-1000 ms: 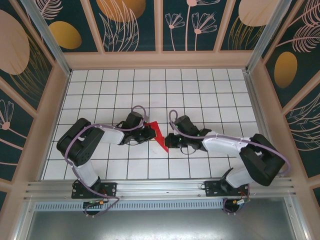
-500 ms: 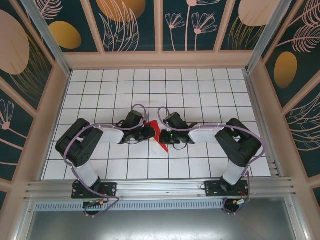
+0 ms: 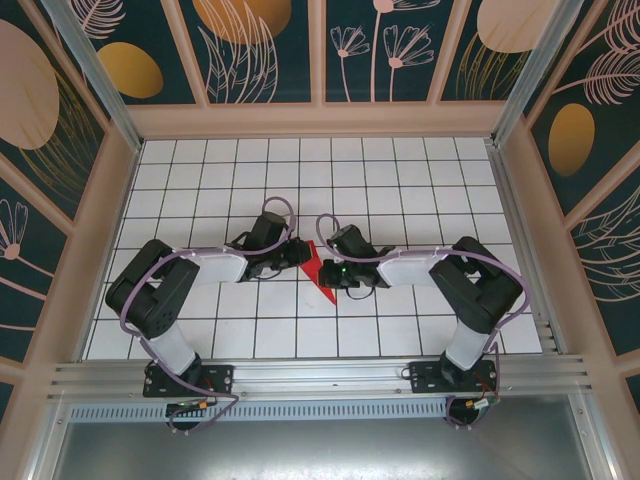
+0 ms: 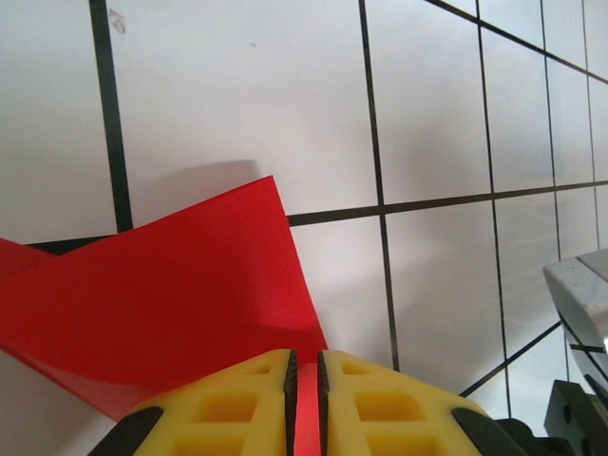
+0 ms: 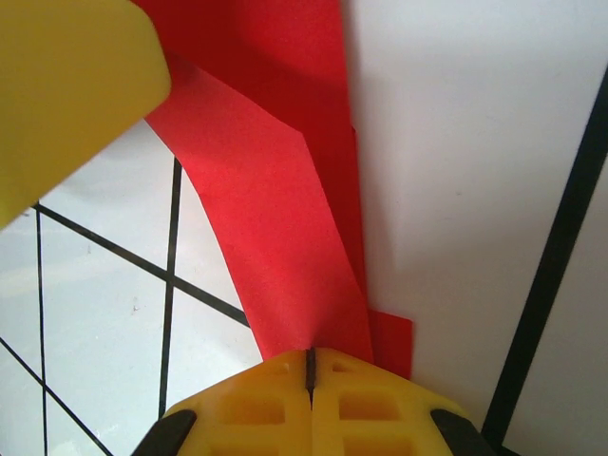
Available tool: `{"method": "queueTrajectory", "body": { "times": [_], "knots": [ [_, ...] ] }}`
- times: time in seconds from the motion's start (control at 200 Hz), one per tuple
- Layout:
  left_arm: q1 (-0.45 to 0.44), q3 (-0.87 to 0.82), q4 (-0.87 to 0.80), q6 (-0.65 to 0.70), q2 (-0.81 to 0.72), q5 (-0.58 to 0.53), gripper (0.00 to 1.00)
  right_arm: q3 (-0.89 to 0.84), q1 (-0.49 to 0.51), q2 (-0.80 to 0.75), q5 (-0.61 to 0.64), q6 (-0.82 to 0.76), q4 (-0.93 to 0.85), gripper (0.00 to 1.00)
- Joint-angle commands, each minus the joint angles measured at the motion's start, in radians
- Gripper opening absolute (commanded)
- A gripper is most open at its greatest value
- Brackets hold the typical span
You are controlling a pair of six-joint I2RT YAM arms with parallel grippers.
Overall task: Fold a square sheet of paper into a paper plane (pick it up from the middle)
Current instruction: Fold the wing for the fifth time at the center of the table.
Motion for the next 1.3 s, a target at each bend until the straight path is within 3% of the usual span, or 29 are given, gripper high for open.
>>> {"method": "queueTrajectory", "body": {
  "times": [0.0,0.51,1.031,1.296],
  "knots": [
    [0.007,0.005,-0.028,0.044,0.026,-0.036,0.17,-0.013,-0.005,0.063,0.035,0.003,-0.072,0.02],
    [0.049,-0.002,-0.004,0.156,0.086,-0.065,0.19,-0.018,-0.007,0.084,0.023,-0.007,-0.110,0.02],
    [0.254,0.037,-0.048,0.151,0.161,-0.067,0.22,-0.059,-0.022,0.089,0.014,-0.035,-0.138,0.02],
    [0.296,0.113,-0.109,0.173,0.134,-0.067,0.23,-0.042,-0.022,0.103,0.011,-0.037,-0.139,0.02]
  ]
}}
